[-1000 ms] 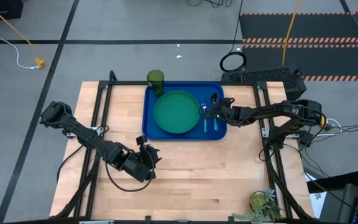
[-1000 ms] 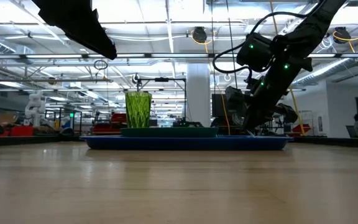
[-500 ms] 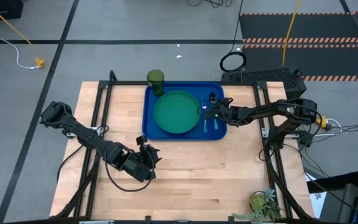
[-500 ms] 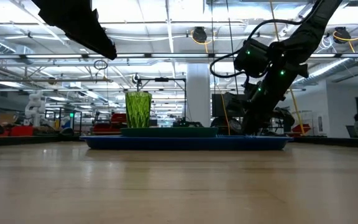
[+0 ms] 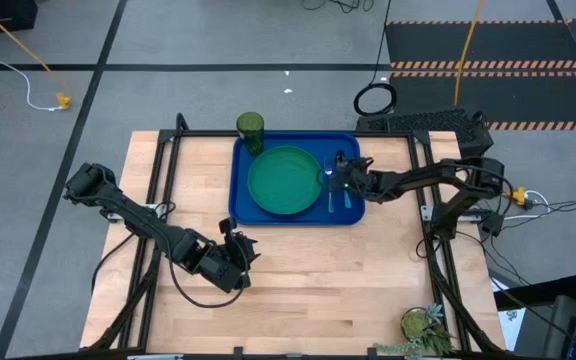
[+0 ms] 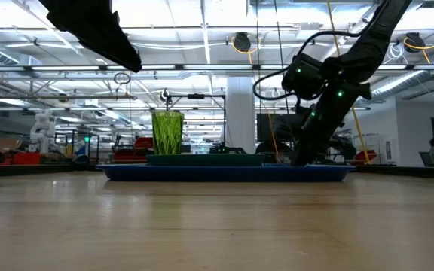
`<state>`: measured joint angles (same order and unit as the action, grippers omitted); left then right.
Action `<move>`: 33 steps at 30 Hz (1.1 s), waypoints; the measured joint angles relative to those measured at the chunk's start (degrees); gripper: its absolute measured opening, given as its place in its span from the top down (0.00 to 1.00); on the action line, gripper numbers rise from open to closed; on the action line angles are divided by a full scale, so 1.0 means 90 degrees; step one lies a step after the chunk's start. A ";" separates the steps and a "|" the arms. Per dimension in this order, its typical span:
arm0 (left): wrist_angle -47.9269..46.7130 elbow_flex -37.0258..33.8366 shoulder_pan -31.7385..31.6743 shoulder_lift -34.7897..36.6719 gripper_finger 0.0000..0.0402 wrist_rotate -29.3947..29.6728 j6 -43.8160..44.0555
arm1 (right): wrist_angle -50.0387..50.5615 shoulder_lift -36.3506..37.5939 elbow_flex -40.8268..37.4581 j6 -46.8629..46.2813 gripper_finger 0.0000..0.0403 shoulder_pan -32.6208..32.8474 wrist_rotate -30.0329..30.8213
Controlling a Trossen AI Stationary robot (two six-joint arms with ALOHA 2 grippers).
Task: Pick and place plate/cup/fork/spoon on tray
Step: Put the blue spoon to the right of the blue fork on the blue serving tray
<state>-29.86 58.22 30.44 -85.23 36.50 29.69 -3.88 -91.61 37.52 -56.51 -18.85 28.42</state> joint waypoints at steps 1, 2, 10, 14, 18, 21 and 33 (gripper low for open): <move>-0.0003 0.0000 0.0000 0.0000 0.59 -0.0001 0.0000 | -0.0011 -0.0081 0.0000 -0.0039 0.98 0.0000 0.0005; 0.0000 0.0000 0.0000 0.0000 0.59 0.0000 -0.0002 | -0.0063 -0.0167 0.0000 -0.0076 0.97 0.0000 0.0002; -0.0033 0.0000 0.0000 0.0000 0.59 -0.0008 0.0007 | -0.0551 -0.0499 0.0002 -0.0146 0.83 0.0070 0.0245; -0.0057 0.0000 0.0000 0.0000 0.59 -0.0013 0.0024 | -0.0426 -0.0303 -0.0005 -0.0134 0.79 0.0066 0.0329; -0.0059 0.0000 0.0000 0.0000 0.59 -0.0028 0.0046 | -0.0317 0.0019 -0.0005 0.0018 0.79 0.0063 0.0358; -0.0059 0.0000 0.0000 0.0000 0.59 -0.0028 0.0098 | -0.0189 0.0320 -0.0005 0.0161 0.79 0.0117 0.0226; -0.0041 0.0000 0.0012 0.0000 0.59 -0.0028 0.0194 | 0.0955 0.0746 -0.0002 0.0572 0.83 0.0744 -0.0685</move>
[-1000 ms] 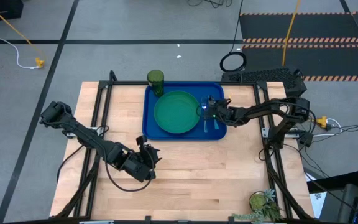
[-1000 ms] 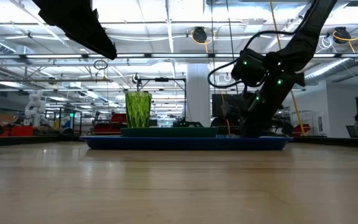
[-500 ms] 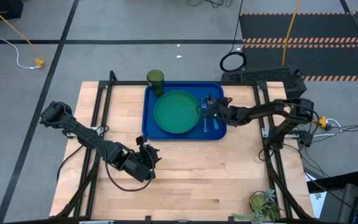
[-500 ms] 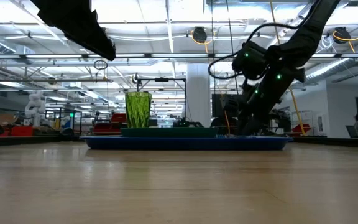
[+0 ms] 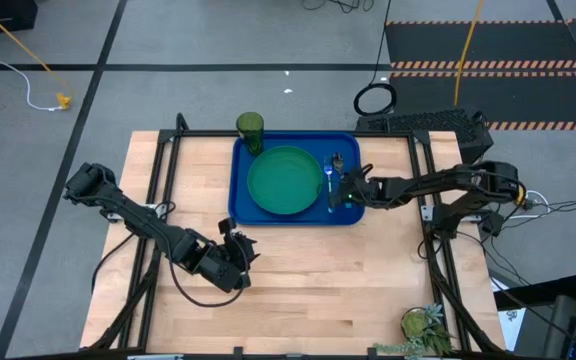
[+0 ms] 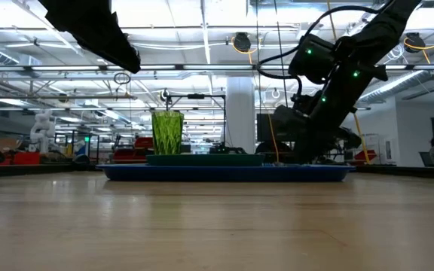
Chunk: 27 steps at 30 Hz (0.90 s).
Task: Pick and place plate/cup/fork/spoon on tray
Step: Put the blue spoon to the right of the blue fork on the blue serving tray
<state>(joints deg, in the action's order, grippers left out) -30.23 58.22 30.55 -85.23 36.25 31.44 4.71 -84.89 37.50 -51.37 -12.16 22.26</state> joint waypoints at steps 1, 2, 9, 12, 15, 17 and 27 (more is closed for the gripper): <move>0.0001 0.0000 0.0000 0.0000 0.59 0.0000 0.0000 | 0.0063 -0.0001 0.0000 0.0001 0.85 0.0035 0.0000; -0.0001 0.0000 0.0000 0.0000 0.59 0.0000 -0.0002 | 0.0106 0.0000 0.0000 0.0003 0.86 0.0067 0.0006; 0.0001 0.0000 0.0000 0.0000 0.59 0.0002 0.0024 | 0.0432 0.0001 0.0000 -0.0005 0.99 0.0247 0.0017; 0.0003 0.0000 0.0000 0.0000 0.59 0.0002 0.0027 | 0.0641 0.0001 0.0000 -0.0147 0.99 0.0303 0.0024; 0.0006 0.0000 -0.0017 0.0000 0.59 0.0005 0.0031 | 0.0812 -0.0001 0.0000 -0.0250 1.00 0.0369 0.0035; 0.0008 0.0000 -0.0032 0.0000 0.59 0.0005 0.0037 | 0.0880 -0.0027 0.0000 -0.0339 1.00 0.0419 0.0036; 0.0041 0.0000 -0.0070 0.0000 0.59 0.0010 0.0024 | 0.0798 -0.0322 0.0015 -0.0934 1.00 0.0657 0.0169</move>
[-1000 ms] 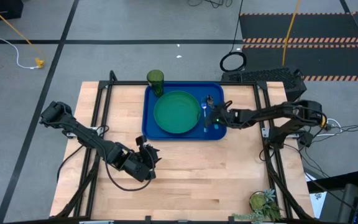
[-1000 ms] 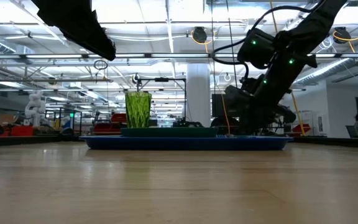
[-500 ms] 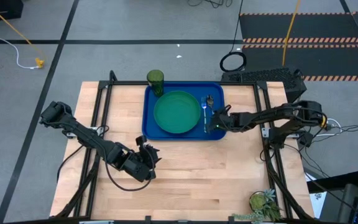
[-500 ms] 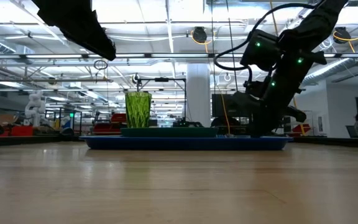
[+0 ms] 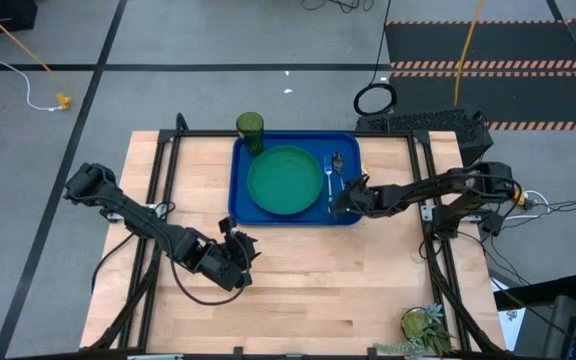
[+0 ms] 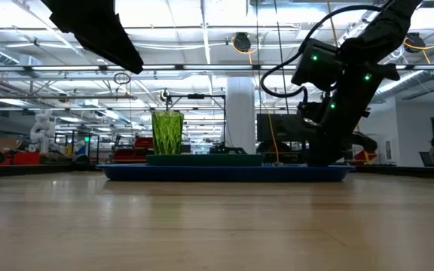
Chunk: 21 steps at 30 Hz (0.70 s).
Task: Pick and place plate/cup/fork/spoon on tray
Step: Put the blue spoon to the right of the blue fork on the blue serving tray
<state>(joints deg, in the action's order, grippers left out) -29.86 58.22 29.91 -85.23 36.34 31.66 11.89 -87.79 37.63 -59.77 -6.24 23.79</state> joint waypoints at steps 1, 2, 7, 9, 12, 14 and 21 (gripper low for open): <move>0.0000 0.0000 0.0000 0.0000 0.59 0.0000 -0.0005 | 0.0004 -0.0002 0.0000 -0.0085 1.00 0.0016 0.0026; 0.0001 0.0000 0.0000 0.0000 0.59 0.0000 -0.0005 | 0.0010 -0.0002 0.0000 -0.0169 1.00 0.0040 0.0061; 0.0001 0.0000 0.0000 0.0000 0.59 0.0000 -0.0005 | 0.0022 -0.0007 -0.0002 -0.0546 1.00 0.0088 0.0098; 0.0001 0.0000 0.0000 0.0000 0.59 0.0000 -0.0005 | 0.0022 -0.0010 -0.0007 -0.0628 1.00 0.0148 0.0164; 0.0001 0.0000 0.0000 0.0000 0.59 0.0000 -0.0005 | 0.0009 -0.0012 -0.0010 -0.0728 1.00 0.0208 0.0190; 0.0001 0.0000 0.0000 0.0000 0.59 0.0000 -0.0007 | 0.0008 -0.0012 -0.0010 -0.0784 1.00 0.0251 0.0192; 0.0001 0.0000 0.0000 0.0000 0.59 0.0000 -0.0002 | -0.0064 -0.0016 -0.0015 -0.0869 1.00 0.0387 0.0199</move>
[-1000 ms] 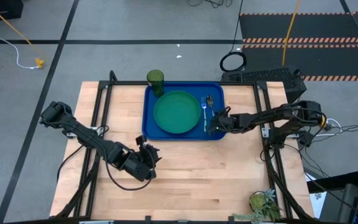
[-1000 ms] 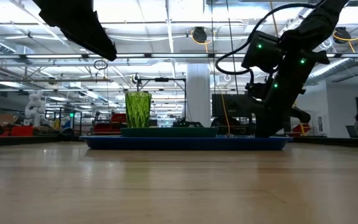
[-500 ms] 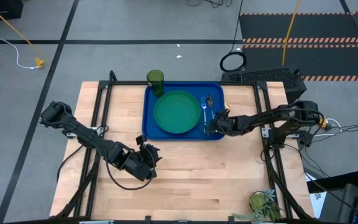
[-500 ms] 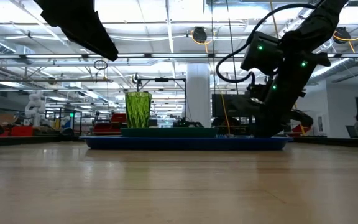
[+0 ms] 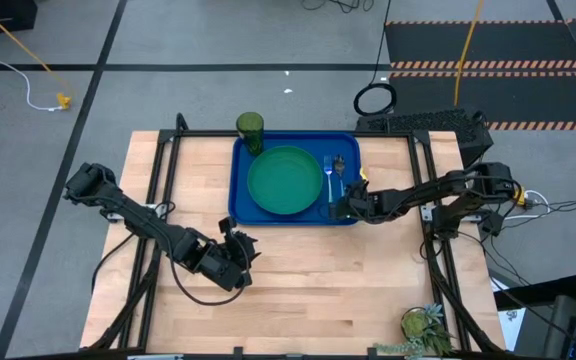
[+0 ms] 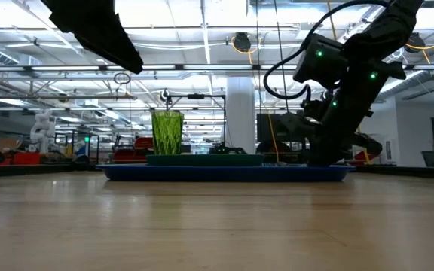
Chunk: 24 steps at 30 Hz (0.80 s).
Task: Pick and place plate/cup/fork/spoon on tray
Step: Put the blue spoon to the right of the blue fork on the blue serving tray, then return to Home Position
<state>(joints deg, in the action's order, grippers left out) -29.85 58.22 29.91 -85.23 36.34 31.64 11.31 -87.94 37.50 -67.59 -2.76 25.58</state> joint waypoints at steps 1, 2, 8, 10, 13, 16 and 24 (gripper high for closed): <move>0.0000 0.0000 0.0000 0.0000 0.59 0.0000 0.0000 | -0.0006 -0.0001 0.0000 -0.0026 1.00 0.0014 0.0009; 0.0000 0.0000 0.0004 0.0000 0.59 -0.0002 0.0001 | -0.0007 0.0002 -0.0002 -0.0032 1.00 0.0024 0.0023; 0.0000 0.0000 0.0029 0.0000 0.59 -0.0017 0.0037 | -0.0050 0.0192 -0.0010 -0.0025 1.00 0.0170 0.0142; 0.0000 0.0000 0.0029 0.0000 0.59 -0.0018 0.0044 | -0.0092 0.0338 -0.0007 0.0015 1.00 0.0255 0.0217; -0.0004 0.0002 0.0016 0.0000 0.59 -0.0022 -0.0030 | -0.0154 0.0687 -0.0010 0.0441 1.00 0.0398 0.0319; -0.0040 0.0001 -0.0029 0.0000 0.59 -0.0032 -0.0169 | -0.0491 0.1160 -0.0010 0.1507 1.00 0.0499 0.0309; -0.0148 0.0002 -0.0236 0.0012 0.59 0.0080 -0.0254 | -0.1383 0.2523 -0.0007 0.5054 1.00 0.0691 -0.0254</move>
<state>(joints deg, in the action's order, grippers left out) -31.18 58.24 27.79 -85.12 37.06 29.35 -1.14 -65.23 37.43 -22.10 3.46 23.30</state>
